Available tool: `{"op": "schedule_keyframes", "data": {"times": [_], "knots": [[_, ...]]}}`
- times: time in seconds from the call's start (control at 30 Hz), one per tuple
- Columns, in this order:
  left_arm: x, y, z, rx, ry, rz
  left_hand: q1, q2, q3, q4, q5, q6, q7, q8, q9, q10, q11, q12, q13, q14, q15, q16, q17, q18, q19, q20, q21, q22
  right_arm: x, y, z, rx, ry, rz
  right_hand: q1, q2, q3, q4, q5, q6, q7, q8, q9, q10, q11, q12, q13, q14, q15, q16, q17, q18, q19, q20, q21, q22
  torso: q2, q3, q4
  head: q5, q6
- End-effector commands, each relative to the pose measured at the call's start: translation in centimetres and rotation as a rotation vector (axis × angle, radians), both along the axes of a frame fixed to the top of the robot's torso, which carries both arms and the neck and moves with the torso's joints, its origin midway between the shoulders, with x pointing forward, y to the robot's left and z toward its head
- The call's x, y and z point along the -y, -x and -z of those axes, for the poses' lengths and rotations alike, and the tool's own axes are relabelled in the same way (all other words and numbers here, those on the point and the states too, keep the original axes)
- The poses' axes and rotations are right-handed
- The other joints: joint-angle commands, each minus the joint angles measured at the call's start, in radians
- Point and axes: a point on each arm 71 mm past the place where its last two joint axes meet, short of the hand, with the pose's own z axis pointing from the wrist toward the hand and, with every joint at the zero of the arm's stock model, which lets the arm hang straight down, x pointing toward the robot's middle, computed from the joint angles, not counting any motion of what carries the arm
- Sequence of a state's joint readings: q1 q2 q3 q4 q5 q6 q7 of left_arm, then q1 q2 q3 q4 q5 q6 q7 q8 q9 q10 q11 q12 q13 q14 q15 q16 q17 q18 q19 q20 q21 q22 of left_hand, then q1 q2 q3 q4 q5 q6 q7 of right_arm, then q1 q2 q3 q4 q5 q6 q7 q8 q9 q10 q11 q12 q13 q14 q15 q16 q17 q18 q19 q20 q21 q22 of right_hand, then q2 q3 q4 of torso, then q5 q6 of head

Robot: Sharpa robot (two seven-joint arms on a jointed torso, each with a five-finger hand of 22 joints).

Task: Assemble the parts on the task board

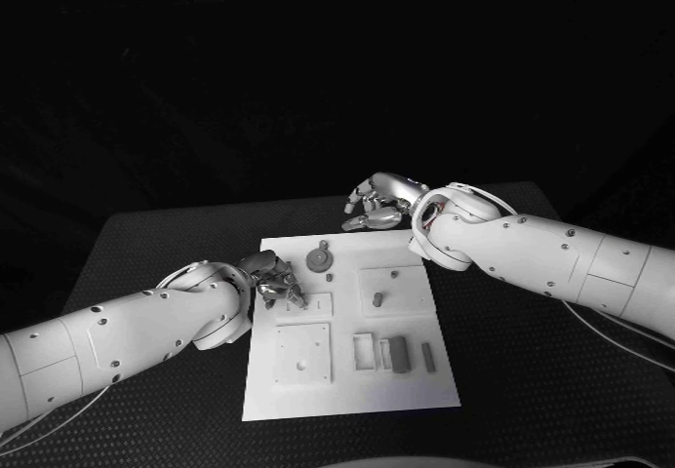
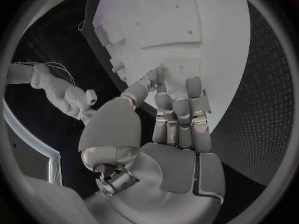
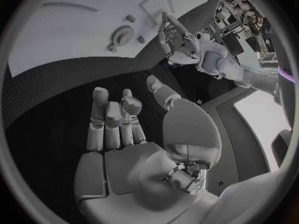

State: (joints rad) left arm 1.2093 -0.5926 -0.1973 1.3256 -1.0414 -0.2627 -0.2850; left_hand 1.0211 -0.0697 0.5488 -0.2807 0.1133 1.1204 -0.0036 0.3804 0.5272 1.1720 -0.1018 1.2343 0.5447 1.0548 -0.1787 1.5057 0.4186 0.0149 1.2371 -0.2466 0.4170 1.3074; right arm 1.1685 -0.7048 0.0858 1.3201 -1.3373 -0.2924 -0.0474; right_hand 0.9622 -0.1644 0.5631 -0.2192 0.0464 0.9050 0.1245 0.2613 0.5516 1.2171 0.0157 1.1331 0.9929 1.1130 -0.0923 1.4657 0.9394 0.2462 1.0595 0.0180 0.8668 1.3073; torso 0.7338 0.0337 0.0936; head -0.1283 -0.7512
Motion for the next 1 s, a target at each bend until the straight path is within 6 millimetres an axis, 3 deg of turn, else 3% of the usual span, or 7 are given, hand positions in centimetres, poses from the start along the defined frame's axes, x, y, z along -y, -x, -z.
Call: {"op": "schedule_keyframes", "data": {"times": [0.03, 0.43, 0.77, 1.0], "knots": [[0.23, -0.10, -0.46, 0.054, 0.017, -0.018, -0.015, 0.000, 0.022, 0.023, 0.007, 0.065, 0.009, 0.070, 0.070, 0.011, -0.002, 0.005, 0.001, 0.013, -0.002, 0.004, 0.002, -0.015, 0.011, 0.000, 0.006, 0.024, -0.07, 0.06, -0.01, -0.001, 0.001, -0.010, -0.008, -0.002, 0.002, 0.005, 0.002, -0.003, 0.005, -0.007, 0.001, -0.010, 0.000, -0.002, -0.001, -0.006, 0.002, -0.005, -0.001, 0.016, -0.005, -0.001, -0.006, 0.009, 0.000, -0.0001, -0.0005, 0.000, 0.000], [0.65, 0.19, -0.19, 0.029, -0.038, 0.003, -0.049, 0.000, 0.018, 0.039, 0.024, 0.099, -0.009, 0.085, 0.091, 0.053, -0.019, 0.008, -0.002, 0.048, 0.002, 0.015, 0.007, -0.015, 0.034, -0.012, 0.021, 0.023, -0.04, 0.02, 0.03, -0.003, 0.002, -0.009, -0.008, -0.002, 0.002, 0.006, 0.002, -0.003, 0.005, -0.007, 0.002, -0.010, 0.000, -0.002, -0.002, -0.006, 0.002, -0.005, -0.001, 0.016, -0.005, -0.001, -0.006, 0.009, 0.000, 0.0005, -0.0016, 0.002, -0.001], [0.79, 0.17, -0.03, 0.042, -0.095, 0.005, -0.113, 0.035, 0.013, 0.072, 0.058, 0.125, -0.022, 0.091, 0.104, 0.083, -0.033, 0.008, -0.002, 0.076, -0.003, 0.020, 0.015, -0.014, 0.055, -0.022, 0.035, 0.024, -0.06, 0.00, 0.05, -0.004, 0.003, -0.009, -0.008, -0.001, 0.002, 0.005, 0.002, -0.004, 0.005, -0.007, 0.002, -0.010, 0.000, -0.002, -0.002, -0.006, 0.002, -0.005, -0.001, 0.016, -0.005, -0.001, -0.006, 0.009, -0.001, 0.0003, -0.0002, 0.003, -0.003], [0.94, 0.21, -0.03, 0.054, -0.118, 0.020, -0.137, 0.053, 0.017, 0.074, 0.084, 0.135, -0.027, 0.092, 0.110, 0.096, -0.038, 0.007, -0.002, 0.088, -0.006, 0.020, 0.019, -0.013, 0.062, -0.026, 0.043, 0.024, -0.12, -0.02, 0.07, -0.006, 0.003, -0.010, -0.008, -0.001, 0.003, 0.005, 0.002, -0.004, 0.005, -0.007, 0.002, -0.010, 0.000, -0.002, -0.002, -0.006, 0.002, -0.005, -0.001, 0.016, -0.005, -0.001, -0.006, 0.009, 0.001, 0.0002, -0.0012, 0.004, -0.003]]}}
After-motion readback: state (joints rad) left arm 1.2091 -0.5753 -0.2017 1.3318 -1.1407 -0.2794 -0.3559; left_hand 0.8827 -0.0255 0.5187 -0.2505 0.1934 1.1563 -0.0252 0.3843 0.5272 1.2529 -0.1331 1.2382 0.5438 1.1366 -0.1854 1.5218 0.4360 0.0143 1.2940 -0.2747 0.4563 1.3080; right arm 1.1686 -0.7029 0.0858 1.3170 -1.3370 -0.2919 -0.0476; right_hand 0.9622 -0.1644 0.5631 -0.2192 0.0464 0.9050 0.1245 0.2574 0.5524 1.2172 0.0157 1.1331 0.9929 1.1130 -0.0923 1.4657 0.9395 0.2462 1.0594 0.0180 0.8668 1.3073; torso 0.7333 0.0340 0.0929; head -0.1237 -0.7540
